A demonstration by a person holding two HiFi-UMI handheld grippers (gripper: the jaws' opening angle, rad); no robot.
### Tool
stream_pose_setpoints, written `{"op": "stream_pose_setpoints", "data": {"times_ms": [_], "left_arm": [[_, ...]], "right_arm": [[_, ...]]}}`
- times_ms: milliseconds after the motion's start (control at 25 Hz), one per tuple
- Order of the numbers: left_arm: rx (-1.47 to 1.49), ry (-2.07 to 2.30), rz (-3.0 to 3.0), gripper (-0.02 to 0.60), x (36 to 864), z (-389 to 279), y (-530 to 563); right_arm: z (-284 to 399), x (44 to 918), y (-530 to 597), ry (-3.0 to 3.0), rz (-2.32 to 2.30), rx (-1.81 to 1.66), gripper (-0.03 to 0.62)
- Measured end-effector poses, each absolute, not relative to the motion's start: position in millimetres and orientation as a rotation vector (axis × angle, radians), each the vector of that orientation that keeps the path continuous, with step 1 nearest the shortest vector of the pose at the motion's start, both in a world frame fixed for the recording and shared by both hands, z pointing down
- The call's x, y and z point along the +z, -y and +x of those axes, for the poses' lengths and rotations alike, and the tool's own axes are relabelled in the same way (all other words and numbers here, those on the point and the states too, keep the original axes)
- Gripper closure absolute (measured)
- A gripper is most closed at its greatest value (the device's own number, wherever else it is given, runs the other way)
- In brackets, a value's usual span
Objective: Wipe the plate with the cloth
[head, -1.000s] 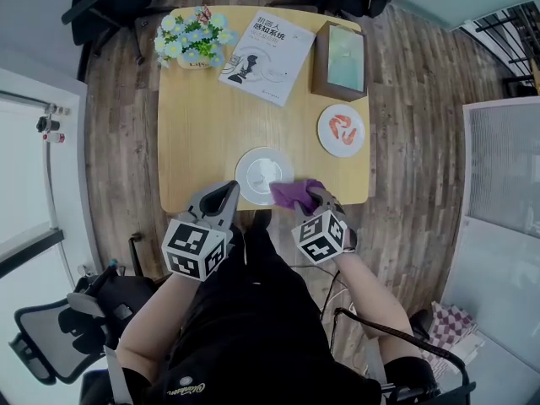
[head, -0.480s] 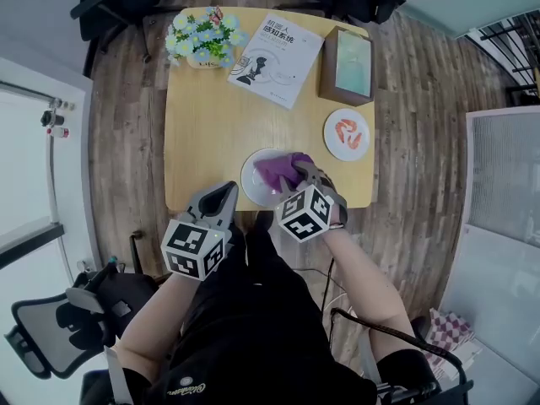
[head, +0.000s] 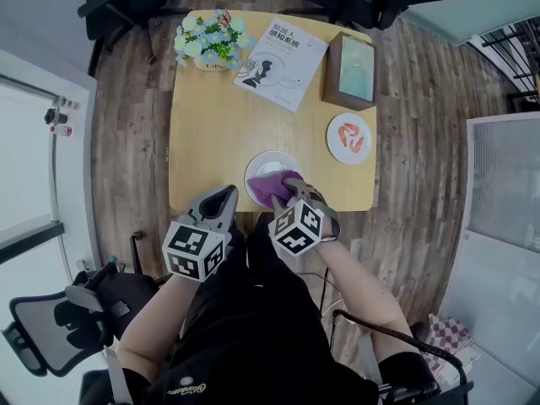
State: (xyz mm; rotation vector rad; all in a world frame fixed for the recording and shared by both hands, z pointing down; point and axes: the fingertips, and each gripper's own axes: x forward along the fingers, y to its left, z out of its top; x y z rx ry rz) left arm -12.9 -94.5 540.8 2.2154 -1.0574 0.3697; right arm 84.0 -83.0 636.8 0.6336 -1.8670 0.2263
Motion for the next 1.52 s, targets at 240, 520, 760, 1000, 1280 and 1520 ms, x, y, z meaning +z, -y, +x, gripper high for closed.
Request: {"op": "stream_pose_setpoints", "data": {"times_ms": [240,520,760,1000,1280,1520], "left_arm": [[0.376,1.045,2.247,0.588,533,-7,96],[0.351,1.098,2.31,0.588,503,-5,106],[0.246,1.175,2.406,0.588,444,0,132],[0.158,1.271,2.505,0.588,379,4,146],[0.052,1.386,2.549,0.588,333,-6,157],[0.074,1.417,2.568,0.588,325,-4,156]], "right_arm": [[84,633,65,1.9,0.663,0.285,0.496],[87,583,85,2.033,0.898,0.38,0.497],[90,489,133,2.228,1.228,0.406,0.497],[111,396,153,2.354,1.454,0.301,0.496],[131,340,156,2.437,1.606,0.242,0.497],[133,319,155,2.469,1.644,0.186,0.497]]}}
